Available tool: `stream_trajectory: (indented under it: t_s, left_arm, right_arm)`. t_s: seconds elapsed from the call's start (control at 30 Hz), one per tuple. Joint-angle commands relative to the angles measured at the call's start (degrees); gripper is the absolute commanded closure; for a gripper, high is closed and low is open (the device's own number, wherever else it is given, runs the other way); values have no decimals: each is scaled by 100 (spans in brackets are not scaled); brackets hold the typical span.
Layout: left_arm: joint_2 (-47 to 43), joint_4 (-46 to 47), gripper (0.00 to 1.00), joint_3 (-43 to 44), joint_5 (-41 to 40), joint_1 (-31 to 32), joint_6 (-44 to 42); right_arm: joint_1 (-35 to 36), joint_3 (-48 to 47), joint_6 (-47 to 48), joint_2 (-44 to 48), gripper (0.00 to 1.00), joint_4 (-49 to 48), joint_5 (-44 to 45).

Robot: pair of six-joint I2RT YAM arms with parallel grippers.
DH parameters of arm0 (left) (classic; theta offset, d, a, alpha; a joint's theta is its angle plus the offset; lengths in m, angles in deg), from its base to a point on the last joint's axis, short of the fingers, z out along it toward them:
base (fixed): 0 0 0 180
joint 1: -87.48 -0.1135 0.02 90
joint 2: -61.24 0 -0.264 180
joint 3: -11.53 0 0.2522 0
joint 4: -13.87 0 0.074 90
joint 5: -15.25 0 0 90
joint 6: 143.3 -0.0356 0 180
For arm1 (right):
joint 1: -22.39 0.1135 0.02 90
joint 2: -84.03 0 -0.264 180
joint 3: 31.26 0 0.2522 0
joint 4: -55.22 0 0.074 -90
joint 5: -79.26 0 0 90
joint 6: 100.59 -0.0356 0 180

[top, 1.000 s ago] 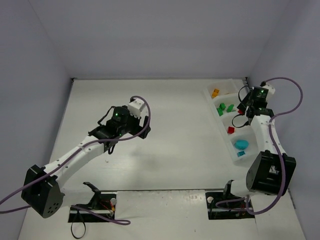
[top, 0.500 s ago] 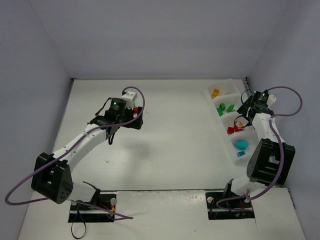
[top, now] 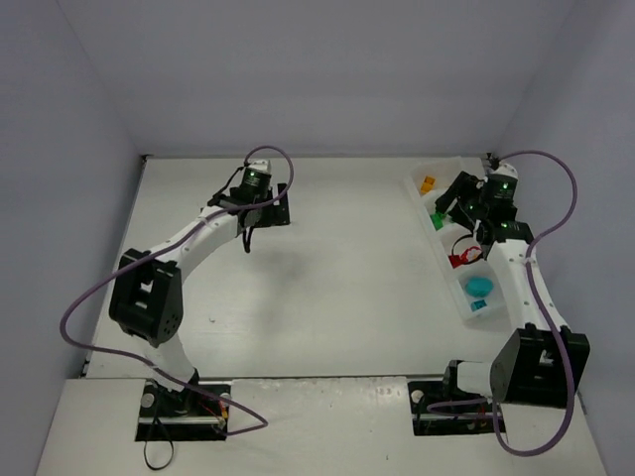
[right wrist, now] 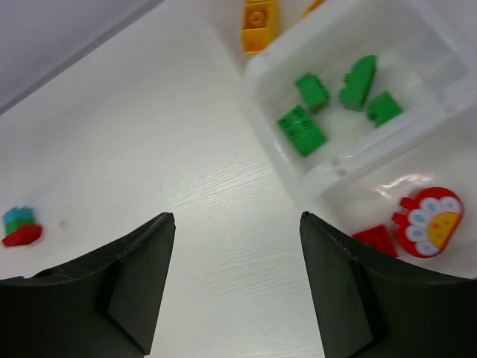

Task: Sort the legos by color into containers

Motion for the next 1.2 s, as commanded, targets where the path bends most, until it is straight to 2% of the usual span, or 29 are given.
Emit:
stream_trajectory:
  t_s: [0.0,0.07,0.23,0.5,0.77,1.17]
  left_arm:
    - [526,-342,15,859,-682,-28,708]
    - [1132,-833,15,1474,-1217,-80,972]
    - [1880,-1361,15,2267,-1658,-133,921]
    - [2382,-1380,15,2488,-1448,-449,815]
    - [2769,-1169,15,2786,-1202,-476,543]
    - [2858,-712,15,2699,-1044,-467,226]
  right_arm:
    - [153,20,11,400,36,-366,-749]
    - [170,318,-24,585,36,-594,-1074]
    - [171,548,-7,831,35,-638,-1295]
    - [171,847,28,972,35,-656,-1611]
    - [170,882,55,911,35,-691,-1725]
    - [171,1023,54,876,35,-717,-1892]
